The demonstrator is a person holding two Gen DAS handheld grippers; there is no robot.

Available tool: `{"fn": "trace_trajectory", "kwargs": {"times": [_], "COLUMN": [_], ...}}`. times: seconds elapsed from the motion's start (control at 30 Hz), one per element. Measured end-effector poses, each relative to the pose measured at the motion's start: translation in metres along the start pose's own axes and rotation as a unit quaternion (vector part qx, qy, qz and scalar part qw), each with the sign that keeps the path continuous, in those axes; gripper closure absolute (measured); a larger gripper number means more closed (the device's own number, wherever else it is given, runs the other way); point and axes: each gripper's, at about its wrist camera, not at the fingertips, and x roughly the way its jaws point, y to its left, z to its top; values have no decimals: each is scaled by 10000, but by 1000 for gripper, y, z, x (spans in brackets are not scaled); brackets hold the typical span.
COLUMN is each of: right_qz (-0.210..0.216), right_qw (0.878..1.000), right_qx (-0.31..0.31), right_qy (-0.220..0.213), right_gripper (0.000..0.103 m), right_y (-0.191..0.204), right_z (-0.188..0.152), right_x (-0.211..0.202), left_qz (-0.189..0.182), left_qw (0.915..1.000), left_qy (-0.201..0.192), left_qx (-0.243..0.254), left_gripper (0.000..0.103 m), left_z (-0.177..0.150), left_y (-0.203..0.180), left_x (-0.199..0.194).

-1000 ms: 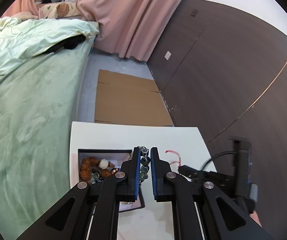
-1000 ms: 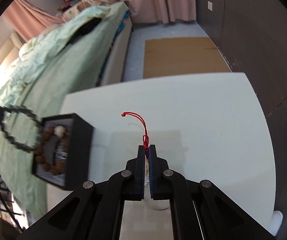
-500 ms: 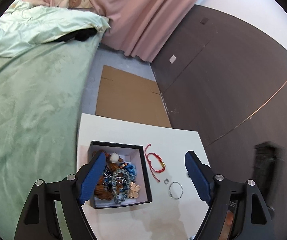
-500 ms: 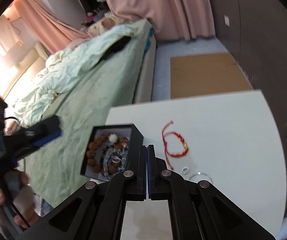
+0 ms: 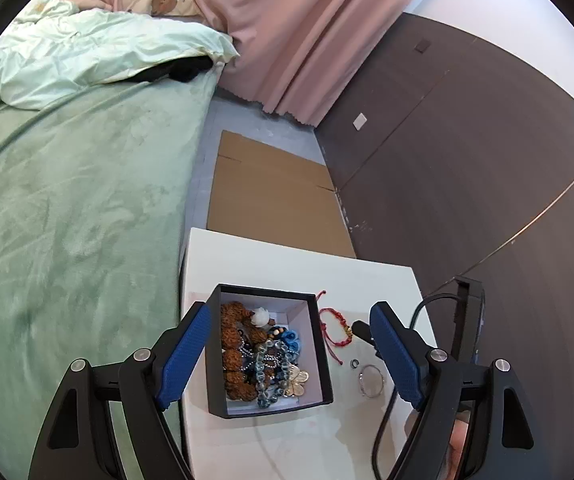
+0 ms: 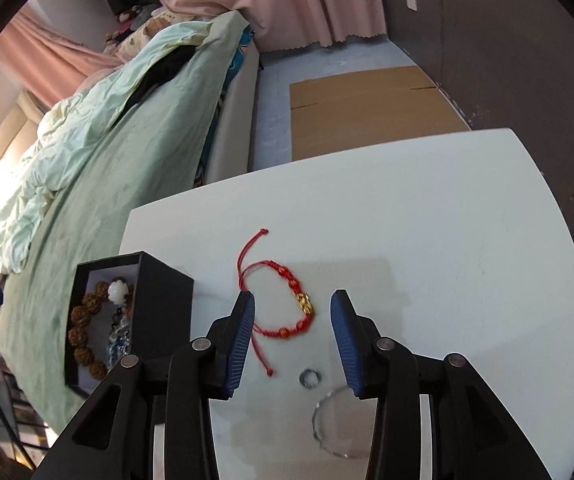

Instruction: Organize jewelry

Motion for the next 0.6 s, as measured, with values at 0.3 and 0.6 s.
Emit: {"fn": "trace_trajectory", "kwargs": {"times": [0.3, 0.6], "right_qz": [-290, -219], "right_qw": [9990, 9989], "right_qx": [-226, -302], "right_qy": [267, -280], "right_gripper": [101, 101], "right_y": [9, 19], "right_z": [2, 5], "right_x": [9, -30], "left_qz": [49, -27], "left_qw": [10000, 9999], "left_qy": [32, 48], "left_qx": [-40, -86], "left_gripper": [21, 20], "left_z": [5, 2], "left_y": [3, 4], "left_x": [4, -2]}}
